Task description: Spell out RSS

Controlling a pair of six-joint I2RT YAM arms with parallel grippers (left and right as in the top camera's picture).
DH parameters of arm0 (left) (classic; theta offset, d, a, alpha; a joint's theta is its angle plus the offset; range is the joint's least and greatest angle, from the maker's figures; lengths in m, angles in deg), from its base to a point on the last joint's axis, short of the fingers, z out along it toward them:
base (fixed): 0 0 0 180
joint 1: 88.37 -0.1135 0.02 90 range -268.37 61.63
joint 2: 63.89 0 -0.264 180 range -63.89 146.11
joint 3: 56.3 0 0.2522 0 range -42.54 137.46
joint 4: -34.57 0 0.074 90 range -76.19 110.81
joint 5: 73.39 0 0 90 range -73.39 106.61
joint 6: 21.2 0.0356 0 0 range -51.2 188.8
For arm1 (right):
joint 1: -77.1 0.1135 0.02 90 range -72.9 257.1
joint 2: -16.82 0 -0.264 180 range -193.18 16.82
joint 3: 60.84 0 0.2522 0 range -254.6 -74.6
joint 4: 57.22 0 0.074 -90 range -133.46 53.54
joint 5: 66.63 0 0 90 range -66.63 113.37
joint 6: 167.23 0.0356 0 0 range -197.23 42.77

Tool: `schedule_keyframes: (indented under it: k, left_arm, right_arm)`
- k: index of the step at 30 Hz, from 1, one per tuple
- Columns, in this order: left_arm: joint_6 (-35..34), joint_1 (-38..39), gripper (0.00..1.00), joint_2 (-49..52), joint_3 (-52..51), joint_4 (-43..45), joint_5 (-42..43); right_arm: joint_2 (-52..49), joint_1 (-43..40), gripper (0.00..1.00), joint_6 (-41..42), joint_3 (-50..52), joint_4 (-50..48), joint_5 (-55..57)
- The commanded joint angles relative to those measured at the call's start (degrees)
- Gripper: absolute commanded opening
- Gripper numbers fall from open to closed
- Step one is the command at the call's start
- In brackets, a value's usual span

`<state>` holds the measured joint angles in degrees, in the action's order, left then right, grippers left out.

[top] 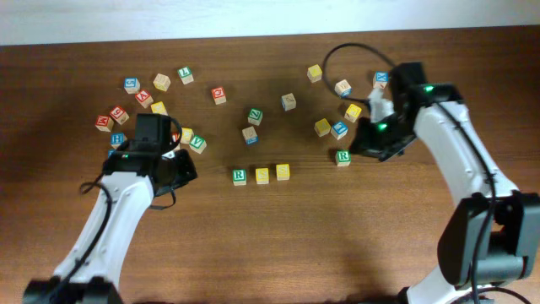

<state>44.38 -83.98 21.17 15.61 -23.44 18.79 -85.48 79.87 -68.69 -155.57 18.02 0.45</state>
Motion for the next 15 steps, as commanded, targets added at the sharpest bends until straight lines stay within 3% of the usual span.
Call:
schedule_keyframes:
  k: [1,4,6,7,8,15]
  left_arm:
    - [6.0,0.1,0.00,5.6,0.1,0.6,5.6]
    - [6.3,0.1,0.00,8.5,0.1,1.4,5.6]
    - [6.4,0.3,0.00,10.1,0.1,2.3,5.6]
    - [6.8,0.8,0.00,11.1,0.1,3.1,5.7]
    - [8.3,1.4,0.00,11.8,0.1,3.7,6.1]
    - [10.4,6.8,0.00,14.1,0.1,9.0,5.4]
  right_arm:
    - [0.2,4.2,0.13,2.1,2.6,-4.5,-0.5]
    - [0.2,7.1,0.11,2.5,3.0,-7.0,-0.4]
    - [0.0,9.4,0.15,2.5,3.6,-9.4,-0.4]
    - [-0.1,10.8,0.14,2.4,4.2,-11.4,-0.2]
    - [-0.2,11.8,0.04,2.4,4.9,-13.0,1.2]
    - [-2.6,16.4,0.04,4.4,8.3,-19.1,6.7]
